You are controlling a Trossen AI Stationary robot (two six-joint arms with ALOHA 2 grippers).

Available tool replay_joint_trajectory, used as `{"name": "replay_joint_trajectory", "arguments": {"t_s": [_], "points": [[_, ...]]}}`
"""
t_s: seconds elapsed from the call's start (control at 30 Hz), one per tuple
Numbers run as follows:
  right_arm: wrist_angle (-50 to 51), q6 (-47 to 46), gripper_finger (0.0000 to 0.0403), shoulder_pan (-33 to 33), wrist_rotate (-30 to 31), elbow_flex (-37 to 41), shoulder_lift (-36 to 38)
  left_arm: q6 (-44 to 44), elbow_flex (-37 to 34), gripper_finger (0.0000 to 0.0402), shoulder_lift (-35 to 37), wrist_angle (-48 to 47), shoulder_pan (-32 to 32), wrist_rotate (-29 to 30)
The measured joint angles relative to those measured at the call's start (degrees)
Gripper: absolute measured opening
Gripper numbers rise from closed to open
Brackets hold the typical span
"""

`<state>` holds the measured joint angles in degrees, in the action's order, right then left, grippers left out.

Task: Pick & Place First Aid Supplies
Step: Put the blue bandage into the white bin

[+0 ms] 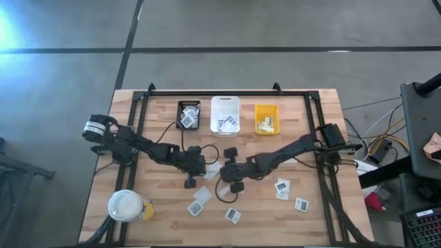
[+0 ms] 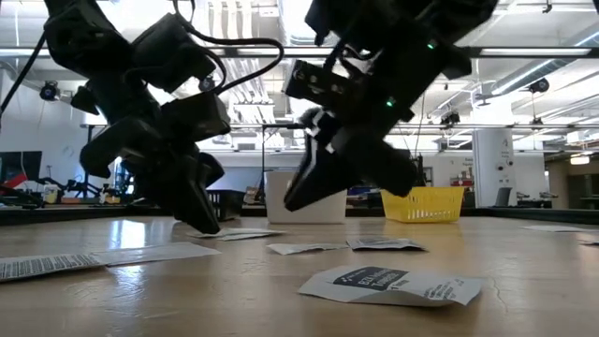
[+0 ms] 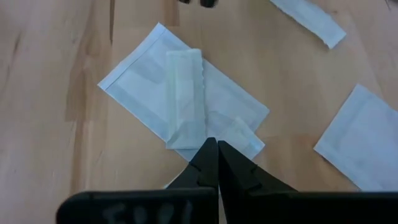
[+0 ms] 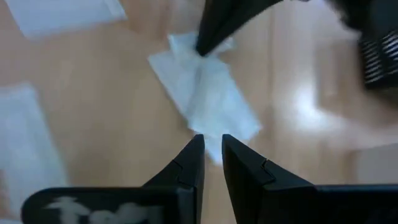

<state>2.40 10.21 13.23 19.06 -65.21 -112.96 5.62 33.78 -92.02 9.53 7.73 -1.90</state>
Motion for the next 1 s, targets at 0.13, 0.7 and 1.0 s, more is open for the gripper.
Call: {"name": "replay_joint_trajectory", "arguments": {"t_s": [0.13,0.7,1.0], "points": [[3.02,9.57,0.0052,-0.02,4.41,-2.87,-0.03,-1.46,-0.17,0.0002,-0.29,0.01,-0.07,-0.13],[13.24,28.31,0.0115,1.12,-1.09,-6.01,-1.41,-6.64,-0.1,0.0002,-0.44,-0.89,-0.11,-3.26],[12.39,33.48,0.0123,2.95,8.37,-9.03,-7.0,-6.04,-0.22,0.0002,-0.47,-0.52,-0.09,-4.93]]}}
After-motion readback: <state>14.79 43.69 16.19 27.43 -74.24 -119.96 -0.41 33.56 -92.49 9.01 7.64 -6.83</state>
